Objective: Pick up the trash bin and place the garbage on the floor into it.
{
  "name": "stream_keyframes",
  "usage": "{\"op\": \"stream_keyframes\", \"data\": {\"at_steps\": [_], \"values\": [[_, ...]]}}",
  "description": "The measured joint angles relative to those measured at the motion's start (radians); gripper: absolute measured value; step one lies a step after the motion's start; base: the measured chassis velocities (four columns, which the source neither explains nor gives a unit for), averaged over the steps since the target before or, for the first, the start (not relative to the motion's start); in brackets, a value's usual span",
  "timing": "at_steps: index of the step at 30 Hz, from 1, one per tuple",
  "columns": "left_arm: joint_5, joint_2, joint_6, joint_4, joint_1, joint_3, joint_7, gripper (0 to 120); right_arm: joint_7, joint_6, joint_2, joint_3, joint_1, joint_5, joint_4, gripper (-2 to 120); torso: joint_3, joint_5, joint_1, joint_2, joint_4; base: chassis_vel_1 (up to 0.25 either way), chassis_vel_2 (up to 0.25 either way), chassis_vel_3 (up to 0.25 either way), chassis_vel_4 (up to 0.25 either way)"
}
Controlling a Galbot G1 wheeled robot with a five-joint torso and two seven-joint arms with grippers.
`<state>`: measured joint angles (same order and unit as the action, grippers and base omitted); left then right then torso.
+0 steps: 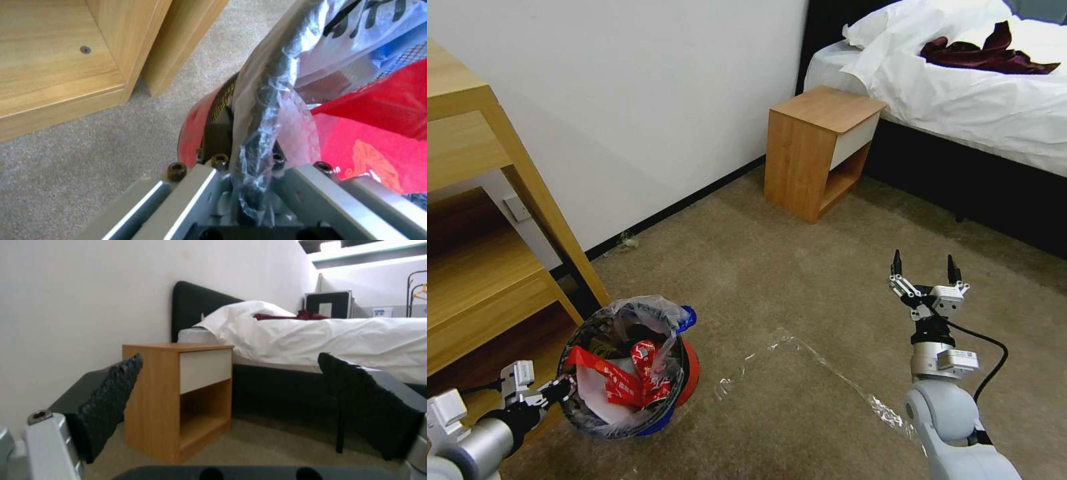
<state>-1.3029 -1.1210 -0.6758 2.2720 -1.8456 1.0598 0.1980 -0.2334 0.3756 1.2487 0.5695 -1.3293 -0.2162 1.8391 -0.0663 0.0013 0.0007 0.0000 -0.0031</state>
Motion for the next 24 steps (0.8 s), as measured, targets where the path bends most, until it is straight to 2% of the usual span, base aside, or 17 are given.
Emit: {"op": "stream_keyframes", "data": {"at_steps": [24], "values": [[0.001,-0.004,0.001,0.0,0.0,0.003,0.002,0,0.0,0.002,-0.001,-0.001,0.005,-0.002,-0.003,100,0.0,0.0,0.0,0.0,0.0,0.0,0.0,0.0,0.0]]}}
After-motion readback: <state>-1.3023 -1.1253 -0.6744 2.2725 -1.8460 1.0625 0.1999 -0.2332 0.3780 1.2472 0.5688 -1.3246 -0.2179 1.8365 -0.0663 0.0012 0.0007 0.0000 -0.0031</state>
